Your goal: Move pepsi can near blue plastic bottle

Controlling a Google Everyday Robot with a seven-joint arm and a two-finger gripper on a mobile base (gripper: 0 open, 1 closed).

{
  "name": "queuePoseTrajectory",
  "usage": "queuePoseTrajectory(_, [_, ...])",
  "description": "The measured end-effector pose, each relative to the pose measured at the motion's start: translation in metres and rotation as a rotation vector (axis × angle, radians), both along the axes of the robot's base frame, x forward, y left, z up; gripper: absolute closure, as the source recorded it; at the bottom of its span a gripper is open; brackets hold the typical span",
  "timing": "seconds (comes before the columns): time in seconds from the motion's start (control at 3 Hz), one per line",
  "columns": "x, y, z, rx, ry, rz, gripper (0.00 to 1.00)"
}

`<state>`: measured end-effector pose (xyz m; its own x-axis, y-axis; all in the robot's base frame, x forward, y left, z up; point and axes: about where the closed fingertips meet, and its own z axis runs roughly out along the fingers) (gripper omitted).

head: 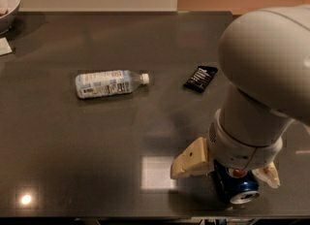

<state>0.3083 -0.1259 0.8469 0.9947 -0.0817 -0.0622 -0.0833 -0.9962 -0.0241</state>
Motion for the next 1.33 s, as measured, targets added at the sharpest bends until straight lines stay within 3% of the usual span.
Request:
queuePoseTrajectory(0.33, [-0.004, -0.012, -0.006, -0.050, 0.004, -0.002, 0.17])
queuePoseTrajectory(1.33, [0.007, -0.019, -0.007, -0.099, 0.013, -0.026, 0.87])
